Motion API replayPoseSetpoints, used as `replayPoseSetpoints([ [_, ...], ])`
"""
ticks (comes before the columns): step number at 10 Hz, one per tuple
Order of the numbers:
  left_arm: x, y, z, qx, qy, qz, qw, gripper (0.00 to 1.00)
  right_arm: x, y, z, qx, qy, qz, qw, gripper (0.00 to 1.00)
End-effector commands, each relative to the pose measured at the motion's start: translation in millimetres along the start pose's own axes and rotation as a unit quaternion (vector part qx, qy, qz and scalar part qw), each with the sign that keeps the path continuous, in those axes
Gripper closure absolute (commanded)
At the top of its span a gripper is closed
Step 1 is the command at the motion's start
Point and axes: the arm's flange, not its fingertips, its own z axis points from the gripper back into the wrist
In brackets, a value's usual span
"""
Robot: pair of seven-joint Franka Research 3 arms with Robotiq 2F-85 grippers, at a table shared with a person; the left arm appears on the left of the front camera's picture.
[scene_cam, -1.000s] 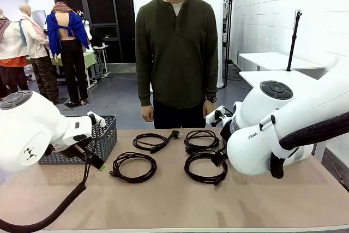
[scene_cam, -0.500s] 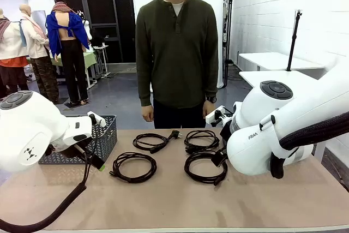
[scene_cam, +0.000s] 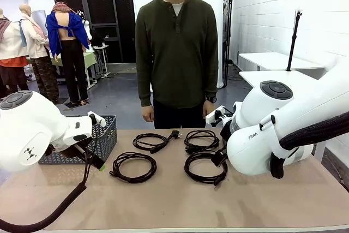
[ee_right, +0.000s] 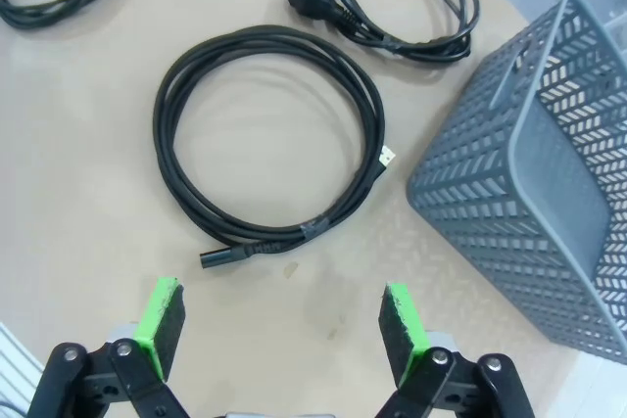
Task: Organize the cables according to human instructions.
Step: Pick up a bundle of cables and place it in the basket indicated by the human.
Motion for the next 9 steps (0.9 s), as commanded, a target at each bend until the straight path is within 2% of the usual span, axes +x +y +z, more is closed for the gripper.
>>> replayPoseSetpoints([
  [1, 10.8, -1.3, 19.4, 0.023, -0.005, -0.019, 1.000, 0.00, 6.2, -3.5, 17.3, 0.015, 0.007, 0.000, 1.000, 0.00],
  [6, 31.7, 4.9, 76.1, 0.004, 0.002, -0.064, 0.998, 0.00, 26.9, -20.4, 71.4, 0.035, 0.009, 0.003, 0.999, 0.00],
  [9, 33.6, 21.0, 122.2, -0.060, -0.033, -0.098, 0.993, 0.00, 22.5, -32.3, 111.9, 0.104, -0.006, 0.037, 0.994, 0.00],
])
